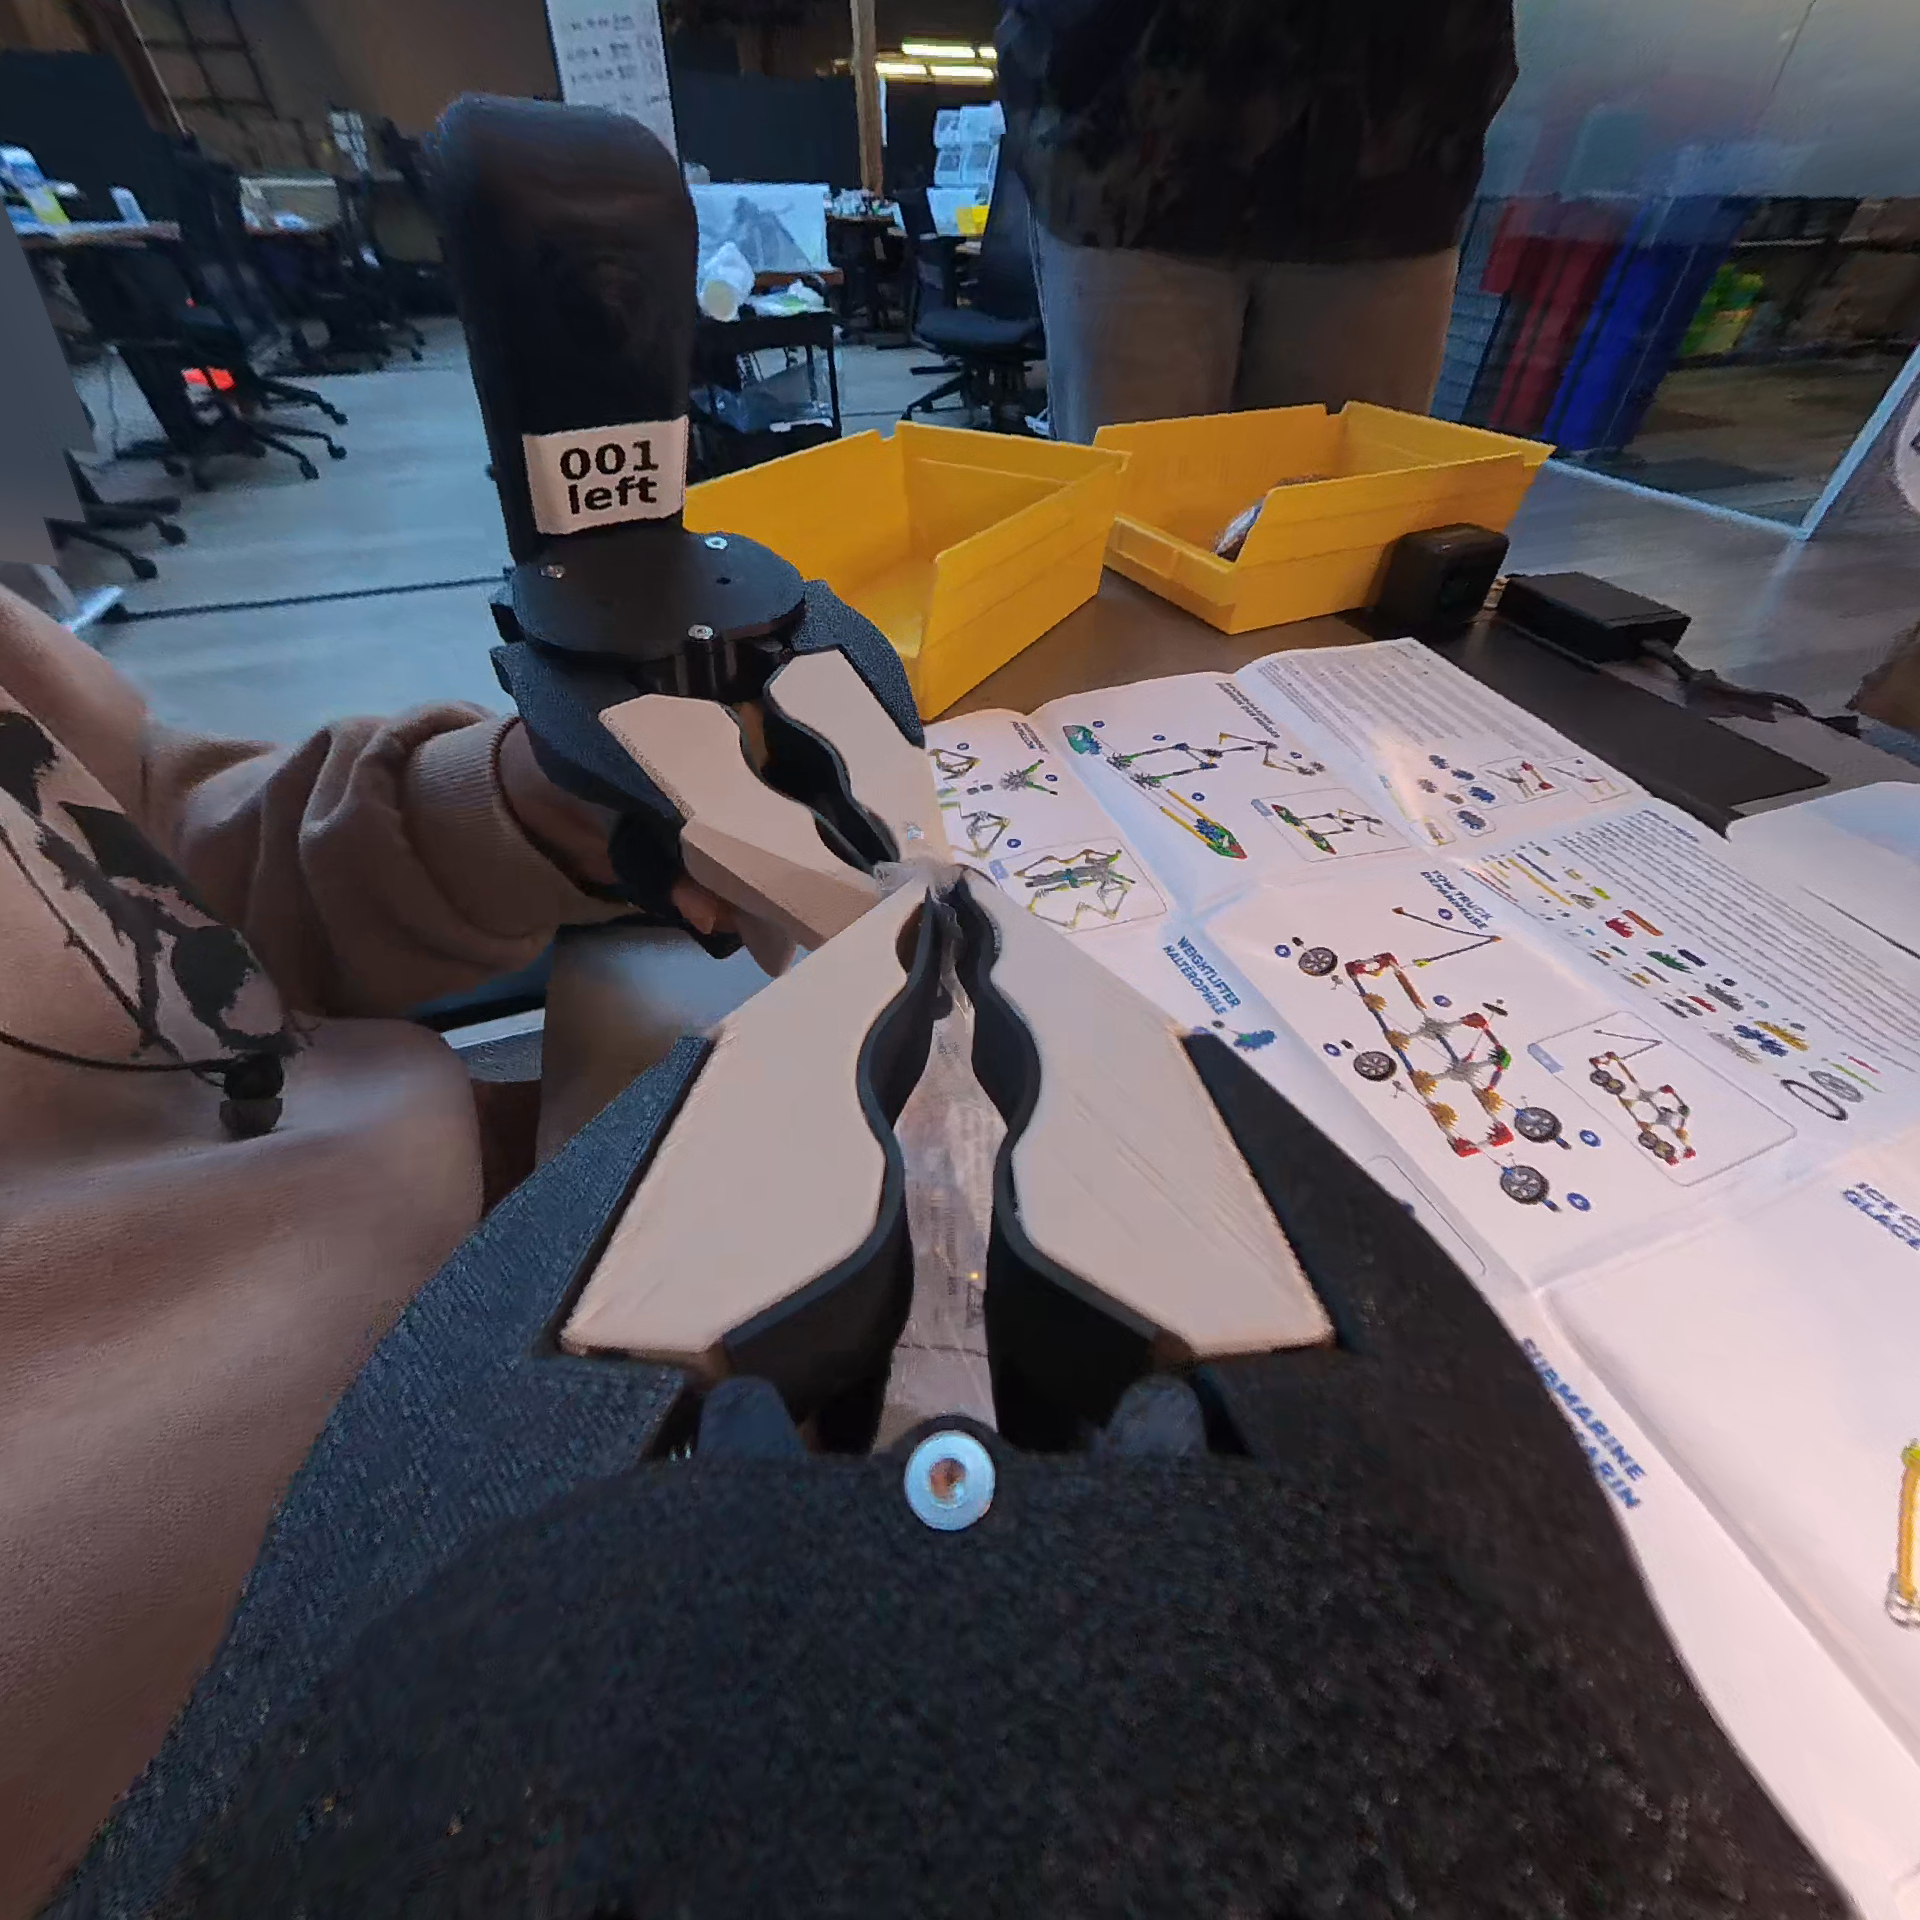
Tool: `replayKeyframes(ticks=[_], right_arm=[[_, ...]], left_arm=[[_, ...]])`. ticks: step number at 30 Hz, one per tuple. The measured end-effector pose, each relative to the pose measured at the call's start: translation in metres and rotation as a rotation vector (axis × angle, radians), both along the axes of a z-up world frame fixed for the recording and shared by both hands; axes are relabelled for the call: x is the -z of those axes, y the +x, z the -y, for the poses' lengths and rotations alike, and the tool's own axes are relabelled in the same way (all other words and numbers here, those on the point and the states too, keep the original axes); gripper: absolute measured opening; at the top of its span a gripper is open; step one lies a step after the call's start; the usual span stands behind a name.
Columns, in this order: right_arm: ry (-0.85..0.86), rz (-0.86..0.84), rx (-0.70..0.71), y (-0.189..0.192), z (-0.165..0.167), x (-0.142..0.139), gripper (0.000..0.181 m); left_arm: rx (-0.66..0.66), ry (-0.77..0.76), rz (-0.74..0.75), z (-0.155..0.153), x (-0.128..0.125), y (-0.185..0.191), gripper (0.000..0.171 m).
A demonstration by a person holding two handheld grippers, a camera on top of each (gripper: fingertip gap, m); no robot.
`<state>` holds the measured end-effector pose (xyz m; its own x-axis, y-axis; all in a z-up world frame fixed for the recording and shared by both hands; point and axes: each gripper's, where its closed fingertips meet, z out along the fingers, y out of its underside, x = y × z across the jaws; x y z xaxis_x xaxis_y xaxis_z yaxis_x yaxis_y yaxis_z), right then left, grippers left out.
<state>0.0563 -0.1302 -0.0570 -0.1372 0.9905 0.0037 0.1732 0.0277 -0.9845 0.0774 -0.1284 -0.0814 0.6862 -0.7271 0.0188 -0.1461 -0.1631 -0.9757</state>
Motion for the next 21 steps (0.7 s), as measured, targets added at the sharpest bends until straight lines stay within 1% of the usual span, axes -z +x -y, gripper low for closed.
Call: replayKeyframes(ticks=[2, 4, 5, 6, 7, 10, 14, 17, 20, 21], right_arm=[[0.042, 0.015, 0.032, 0.004, -0.003, 0.002, 0.0], [0.084, 0.045, 0.037, 0.005, -0.001, 0.008, 0.0], [0.105, 0.075, 0.027, 0.005, 0.002, 0.014, 0.0], [0.131, 0.062, 0.04, 0.005, 0.002, 0.014, 0.0], [0.132, 0.054, 0.038, 0.006, 0.004, 0.015, 0.0], [0.11, 0.052, 0.04, 0.006, 0.008, 0.018, 0.0], [0.109, 0.047, 0.086, -0.004, 0.008, 0.026, 0.0], [0.02, 0.024, 0.081, -0.013, 0.014, 0.034, 0.0], [-0.102, -0.018, 0.061, -0.018, 0.024, 0.039, 0.0], [-0.12, -0.014, 0.067, -0.02, 0.025, 0.044, 0.0]], left_arm=[[0.038, 0.006, -0.009, 0.004, 0.002, 0.01, 0.0], [0.074, 0.043, -0.053, 0.011, 0.002, 0.023, 0.0], [0.06, 0.064, -0.101, 0.012, 0.003, 0.025, 0.0], [0.05, 0.081, -0.152, 0.012, 0.005, 0.025, 0.0], [0.061, 0.083, -0.163, 0.015, 0.005, 0.027, 0.0], [0.105, 0.067, -0.138, 0.025, 0.006, 0.03, 0.0], [0.136, 0.056, -0.112, 0.032, 0.01, 0.03, 0.0], [0.164, 0.042, -0.116, 0.042, 0.016, 0.033, 0.0], [0.217, 0.017, -0.079, 0.056, 0.019, 0.038, 0.0], [0.219, 0.012, -0.093, 0.058, 0.023, 0.039, 0.0]])
